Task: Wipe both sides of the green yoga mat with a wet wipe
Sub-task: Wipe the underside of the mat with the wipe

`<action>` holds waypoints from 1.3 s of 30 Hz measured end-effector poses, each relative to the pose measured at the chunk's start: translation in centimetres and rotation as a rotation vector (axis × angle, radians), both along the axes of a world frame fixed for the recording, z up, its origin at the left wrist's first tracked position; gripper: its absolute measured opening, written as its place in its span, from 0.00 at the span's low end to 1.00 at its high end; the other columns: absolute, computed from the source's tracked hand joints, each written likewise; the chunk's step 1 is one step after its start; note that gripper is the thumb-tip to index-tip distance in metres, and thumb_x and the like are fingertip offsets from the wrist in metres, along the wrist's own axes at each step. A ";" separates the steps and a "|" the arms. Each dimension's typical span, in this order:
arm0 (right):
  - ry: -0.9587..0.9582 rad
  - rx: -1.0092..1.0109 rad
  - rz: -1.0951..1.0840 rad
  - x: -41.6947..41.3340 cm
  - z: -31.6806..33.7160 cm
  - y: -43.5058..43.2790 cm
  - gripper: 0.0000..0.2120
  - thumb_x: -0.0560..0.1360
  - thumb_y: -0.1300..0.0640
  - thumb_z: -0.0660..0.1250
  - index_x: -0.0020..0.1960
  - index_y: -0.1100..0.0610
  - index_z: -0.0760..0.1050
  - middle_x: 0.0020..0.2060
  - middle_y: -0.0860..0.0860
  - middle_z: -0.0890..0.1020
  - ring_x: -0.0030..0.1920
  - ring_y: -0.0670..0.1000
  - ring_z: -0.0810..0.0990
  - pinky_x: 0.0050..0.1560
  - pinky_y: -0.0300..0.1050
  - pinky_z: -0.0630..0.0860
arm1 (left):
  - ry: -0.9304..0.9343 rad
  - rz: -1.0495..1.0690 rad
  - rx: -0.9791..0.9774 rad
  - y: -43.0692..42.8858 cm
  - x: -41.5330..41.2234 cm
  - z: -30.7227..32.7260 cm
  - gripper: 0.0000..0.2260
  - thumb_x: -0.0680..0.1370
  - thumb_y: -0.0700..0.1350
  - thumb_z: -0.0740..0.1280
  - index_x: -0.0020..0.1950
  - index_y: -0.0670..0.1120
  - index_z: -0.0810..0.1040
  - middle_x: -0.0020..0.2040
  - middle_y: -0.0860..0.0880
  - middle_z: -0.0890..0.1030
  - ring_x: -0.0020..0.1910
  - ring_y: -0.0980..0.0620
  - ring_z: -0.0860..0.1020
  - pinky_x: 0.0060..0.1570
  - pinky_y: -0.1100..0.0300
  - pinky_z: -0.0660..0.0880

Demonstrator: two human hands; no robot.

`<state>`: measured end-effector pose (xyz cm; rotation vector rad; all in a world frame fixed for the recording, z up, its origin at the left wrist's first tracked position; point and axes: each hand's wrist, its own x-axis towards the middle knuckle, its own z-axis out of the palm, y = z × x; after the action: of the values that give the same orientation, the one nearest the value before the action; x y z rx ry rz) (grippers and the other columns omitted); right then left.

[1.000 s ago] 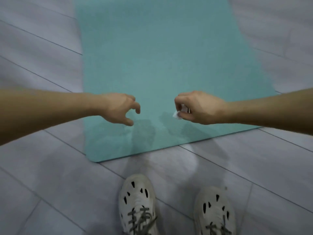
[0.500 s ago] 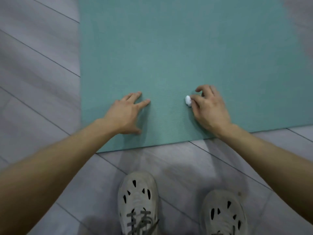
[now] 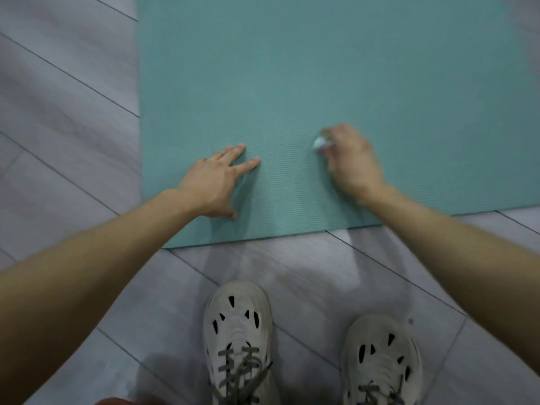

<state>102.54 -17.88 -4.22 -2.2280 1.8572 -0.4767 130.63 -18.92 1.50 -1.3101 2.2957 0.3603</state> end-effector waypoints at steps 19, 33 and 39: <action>-0.260 0.080 0.092 6.0 0.2 5.1 0.08 0.78 0.61 0.65 0.53 0.59 0.81 0.49 0.57 0.79 0.49 0.60 0.79 0.50 0.56 0.79 | 0.004 0.007 -0.027 0.2 0.1 0.0 0.62 0.62 0.64 0.83 0.85 0.64 0.46 0.87 0.51 0.47 0.85 0.48 0.52 0.75 0.43 0.66; -0.248 0.035 0.000 2.5 0.2 6.9 0.09 0.77 0.64 0.66 0.54 0.60 0.83 0.49 0.58 0.79 0.48 0.61 0.80 0.50 0.53 0.78 | 0.019 0.090 0.012 -0.4 -1.9 0.3 0.53 0.60 0.62 0.85 0.80 0.58 0.63 0.79 0.46 0.63 0.74 0.40 0.66 0.68 0.42 0.75; -0.204 -0.036 0.267 0.9 -0.6 7.9 0.07 0.79 0.61 0.65 0.50 0.60 0.81 0.48 0.58 0.78 0.49 0.60 0.78 0.48 0.53 0.76 | 0.100 0.125 -0.028 -0.5 -5.1 0.4 0.37 0.65 0.57 0.83 0.70 0.49 0.73 0.68 0.45 0.70 0.67 0.41 0.71 0.60 0.43 0.77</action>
<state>103.40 -9.93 -4.81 -2.3059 1.4378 -0.6631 125.53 -19.39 1.92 -1.4849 2.3132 0.4464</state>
